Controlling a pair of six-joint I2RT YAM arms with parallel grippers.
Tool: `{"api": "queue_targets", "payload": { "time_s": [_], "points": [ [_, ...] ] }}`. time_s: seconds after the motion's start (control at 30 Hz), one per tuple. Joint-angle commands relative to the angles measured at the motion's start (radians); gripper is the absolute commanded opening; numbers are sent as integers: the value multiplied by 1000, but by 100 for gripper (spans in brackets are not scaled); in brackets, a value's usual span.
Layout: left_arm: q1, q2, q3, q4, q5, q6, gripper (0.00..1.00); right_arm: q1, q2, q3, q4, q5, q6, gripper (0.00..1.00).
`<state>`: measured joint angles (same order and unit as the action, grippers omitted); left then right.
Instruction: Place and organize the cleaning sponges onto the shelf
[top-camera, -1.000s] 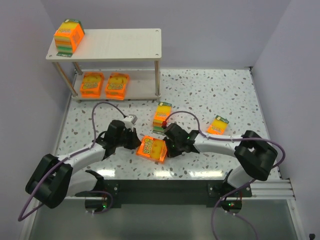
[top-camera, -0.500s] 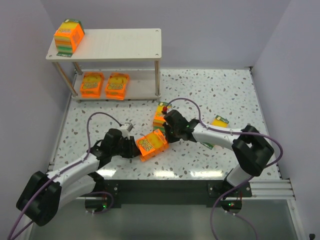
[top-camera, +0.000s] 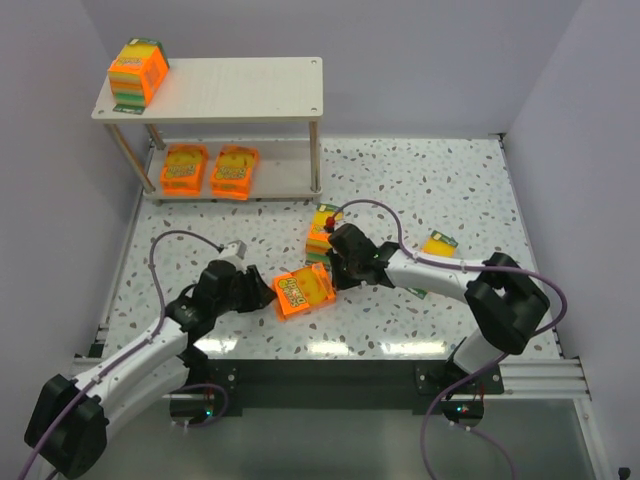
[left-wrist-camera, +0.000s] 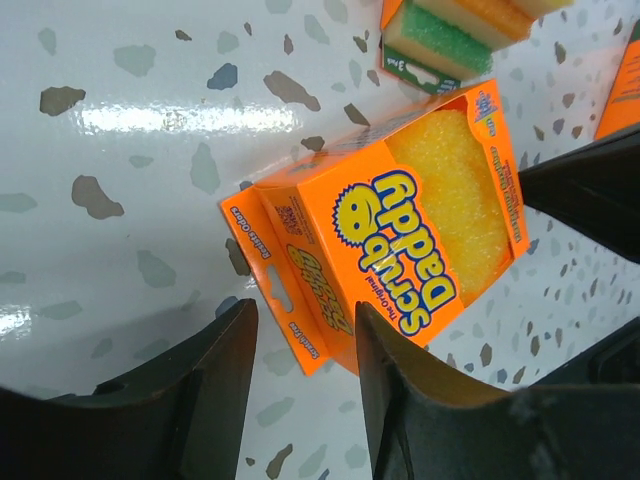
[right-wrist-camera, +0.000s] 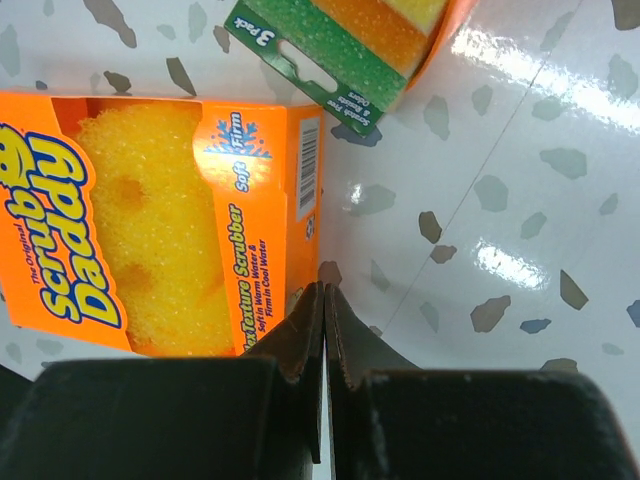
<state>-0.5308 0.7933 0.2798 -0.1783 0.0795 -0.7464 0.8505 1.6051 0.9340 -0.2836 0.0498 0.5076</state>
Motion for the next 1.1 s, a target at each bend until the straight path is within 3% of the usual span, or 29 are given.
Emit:
{"api": "queue_targets", "payload": {
  "time_s": [0.0, 0.23, 0.43, 0.57, 0.67, 0.8, 0.87, 1.07],
  "points": [
    [-5, -54, 4, 6, -47, -105, 50, 2, -43, -26, 18, 33, 0, 0],
    [-5, -43, -68, 270, 74, -235, 63, 4, -51, -55, 52, -1, 5, 0],
    [-6, 125, -51, 330, 130, -229, 60, 4, -42, -43, 54, -14, 3, 0],
    [-8, 158, -71, 387, 161, -240, 51, 4, -30, -37, 66, -27, 2, 0],
    [-8, 170, -91, 419, 172, -246, 38, 4, -16, -32, 80, -47, -1, 0],
    [-8, 198, -108, 471, 200, -243, 10, 4, -13, -29, 89, -48, -1, 0],
    [-6, 208, -113, 480, 215, -240, 1, 2, -16, -27, 89, -70, -4, 0],
    [-8, 164, -110, 458, 209, -225, 0, 4, -31, -29, 70, -68, -3, 0]
  ]
}}
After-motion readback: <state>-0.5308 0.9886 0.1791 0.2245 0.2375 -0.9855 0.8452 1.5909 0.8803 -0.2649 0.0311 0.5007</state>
